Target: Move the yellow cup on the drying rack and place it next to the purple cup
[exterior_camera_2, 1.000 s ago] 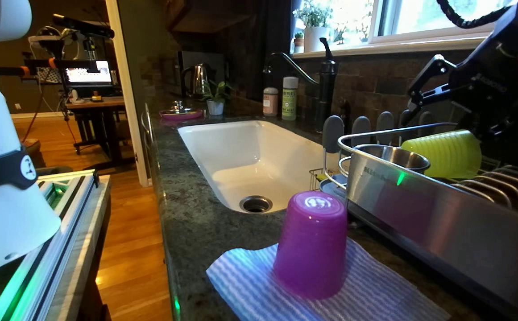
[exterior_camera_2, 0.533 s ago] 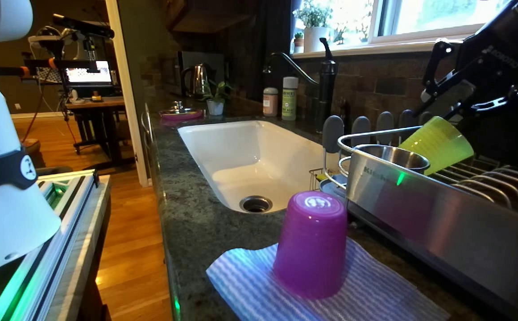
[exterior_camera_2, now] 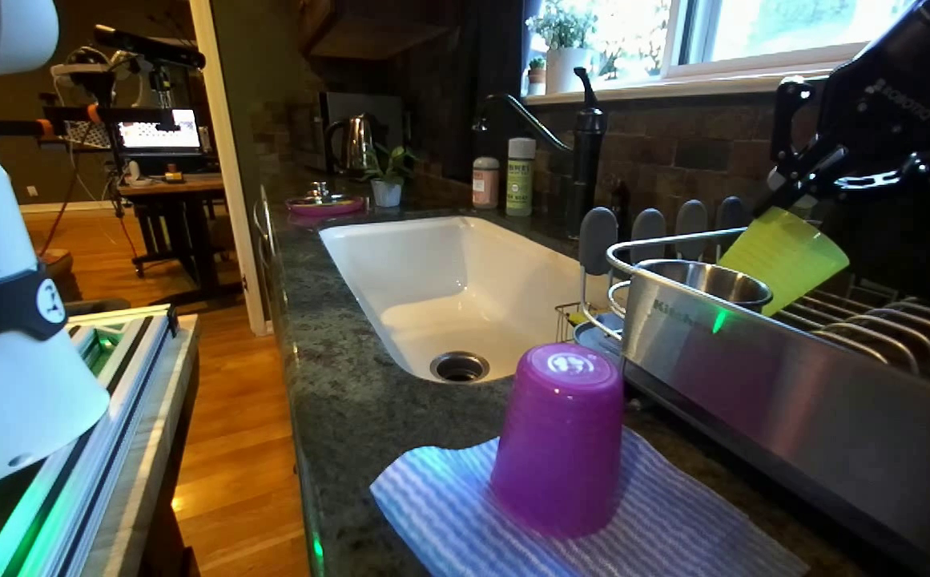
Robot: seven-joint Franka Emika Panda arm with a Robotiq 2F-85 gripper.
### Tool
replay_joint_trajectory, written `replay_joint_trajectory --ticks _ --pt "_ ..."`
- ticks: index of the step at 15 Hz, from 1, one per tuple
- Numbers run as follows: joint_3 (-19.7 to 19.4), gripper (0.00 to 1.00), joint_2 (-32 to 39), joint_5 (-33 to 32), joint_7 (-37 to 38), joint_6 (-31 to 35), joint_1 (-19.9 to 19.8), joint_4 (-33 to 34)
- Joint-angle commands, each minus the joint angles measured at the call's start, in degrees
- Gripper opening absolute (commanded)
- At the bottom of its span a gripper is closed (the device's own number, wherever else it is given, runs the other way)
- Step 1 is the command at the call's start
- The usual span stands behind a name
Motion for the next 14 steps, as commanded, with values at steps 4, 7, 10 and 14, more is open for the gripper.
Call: replay_joint_trajectory --ticks 4,7,10,14 --pt "-0.4 0.01 -11.3 -0.2 -8.5 9.4 -0.8 -6.8" --pt "-0.7 0.01 -16.7 1.5 -8.8 18.0 -0.9 -13.2" --pt "-1.9 0.01 -21.3 2.8 -5.0 28.3 -1.0 -20.8" --pt "-4.7 0.01 -28.9 4.5 -2.9 38.7 1.1 -31.8"
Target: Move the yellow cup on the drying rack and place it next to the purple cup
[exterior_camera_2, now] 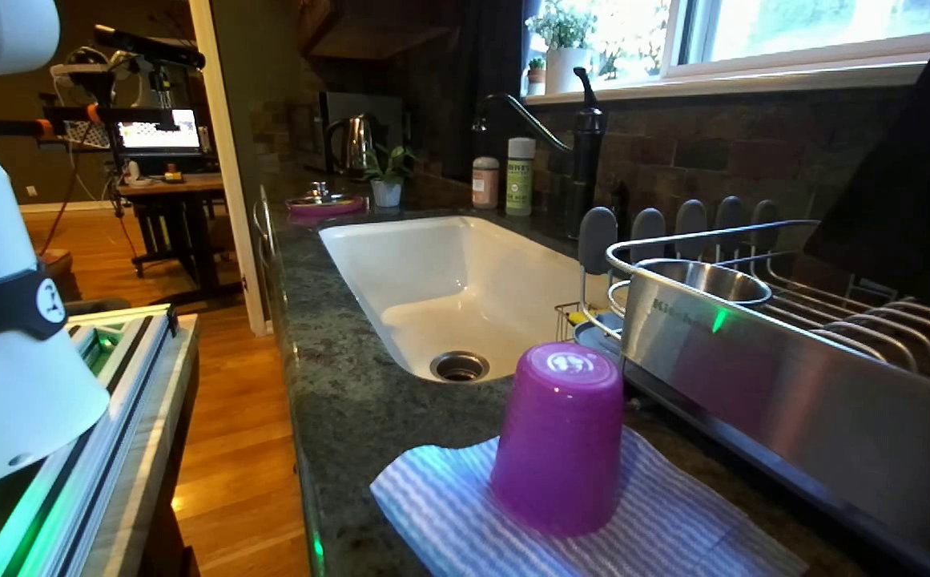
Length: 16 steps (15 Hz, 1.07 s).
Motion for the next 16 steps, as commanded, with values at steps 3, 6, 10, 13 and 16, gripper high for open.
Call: replay_joint_trajectory --ticks 3,6,10,13,16 --pt "-2.9 0.01 -15.3 3.5 -0.4 2.2 4.2 -18.7" --pt "-5.4 0.01 -23.3 2.6 -0.4 2.4 6.8 -27.3" --pt "-10.5 0.01 -34.1 -2.8 -0.9 4.2 9.2 -39.5" --pt "-14.7 0.01 -42.7 -6.8 -2.1 4.6 9.3 -48.3" --pt "-17.9 0.01 -50.7 -10.4 -2.4 5.5 9.1 -55.4"
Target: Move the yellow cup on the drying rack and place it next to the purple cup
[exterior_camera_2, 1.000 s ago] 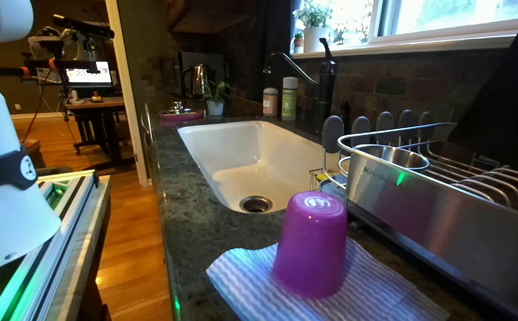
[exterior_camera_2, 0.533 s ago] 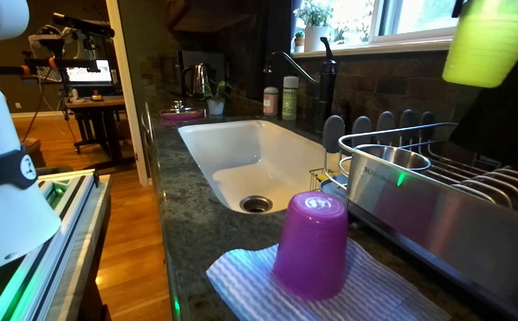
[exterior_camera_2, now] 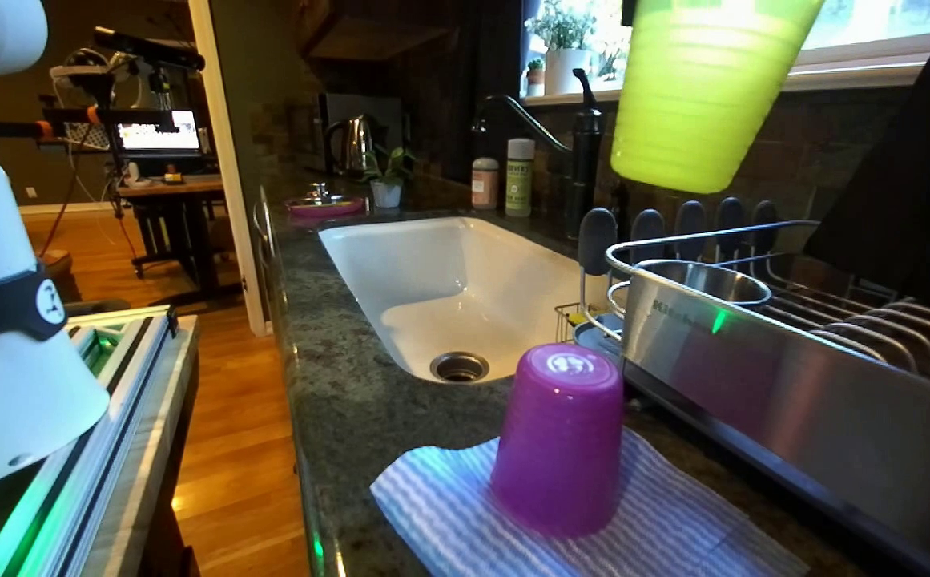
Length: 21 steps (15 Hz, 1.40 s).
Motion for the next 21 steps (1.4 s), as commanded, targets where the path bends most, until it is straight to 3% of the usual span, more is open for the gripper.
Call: replay_joint_trajectory --ticks 1,7,11,14,15,21 --pt "-3.5 0.01 -11.6 -3.4 -0.4 3.8 1.1 -10.9" --pt "-3.4 0.01 -11.5 -6.6 6.1 12.1 1.5 -17.3" --pt "-1.5 0.01 -12.0 -11.3 11.2 7.4 3.6 -20.8" --pt "0.1 0.01 -12.1 -14.2 14.4 7.6 5.3 -23.6" --pt "0.0 0.01 -10.0 -14.3 14.9 7.9 6.4 -21.6" --pt "-2.2 0.01 -4.5 -12.1 14.7 17.9 11.0 -22.1"
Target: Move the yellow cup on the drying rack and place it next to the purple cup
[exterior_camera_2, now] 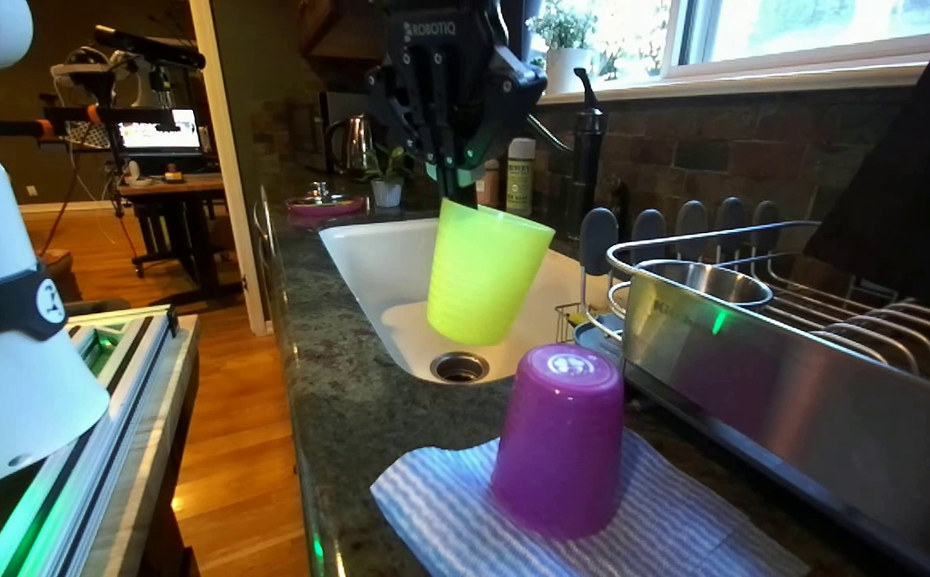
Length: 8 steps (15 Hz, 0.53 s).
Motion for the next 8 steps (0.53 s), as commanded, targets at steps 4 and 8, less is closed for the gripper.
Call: replay_joint_trajectory --ticks 4,8 --pt "-4.3 0.01 8.7 3.4 -0.6 9.7 4.6 0.0" --pt "-6.4 0.01 13.6 9.8 -3.8 14.7 8.0 0.0"
